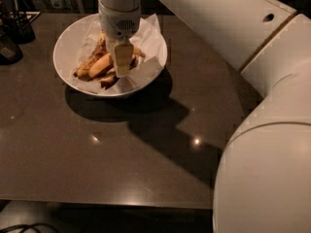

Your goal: Pick banana from white bowl

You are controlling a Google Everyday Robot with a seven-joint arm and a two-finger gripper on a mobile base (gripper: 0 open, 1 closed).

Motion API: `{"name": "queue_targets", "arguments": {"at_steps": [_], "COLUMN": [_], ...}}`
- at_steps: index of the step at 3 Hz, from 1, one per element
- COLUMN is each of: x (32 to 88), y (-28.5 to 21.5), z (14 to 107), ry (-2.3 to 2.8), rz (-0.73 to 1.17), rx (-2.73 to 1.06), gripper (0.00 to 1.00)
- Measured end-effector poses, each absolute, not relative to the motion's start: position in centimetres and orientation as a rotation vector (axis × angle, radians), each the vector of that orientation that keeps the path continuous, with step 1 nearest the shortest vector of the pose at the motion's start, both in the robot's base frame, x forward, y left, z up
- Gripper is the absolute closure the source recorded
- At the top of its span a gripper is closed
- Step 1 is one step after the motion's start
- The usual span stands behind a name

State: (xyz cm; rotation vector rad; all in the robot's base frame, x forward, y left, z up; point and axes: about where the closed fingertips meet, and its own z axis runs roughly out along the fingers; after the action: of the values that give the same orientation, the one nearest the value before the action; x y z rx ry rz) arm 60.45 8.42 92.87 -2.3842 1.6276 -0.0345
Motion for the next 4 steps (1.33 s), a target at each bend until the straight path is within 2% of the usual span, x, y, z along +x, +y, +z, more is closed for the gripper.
{"name": "queue_targets", "arguments": {"at_steps": [4], "x": [60.61], "y": [8.31], "z": [92.83], "ry": [1.641], "rz": [-0.022], "rx": [-2.38], "gripper": [0.45]}}
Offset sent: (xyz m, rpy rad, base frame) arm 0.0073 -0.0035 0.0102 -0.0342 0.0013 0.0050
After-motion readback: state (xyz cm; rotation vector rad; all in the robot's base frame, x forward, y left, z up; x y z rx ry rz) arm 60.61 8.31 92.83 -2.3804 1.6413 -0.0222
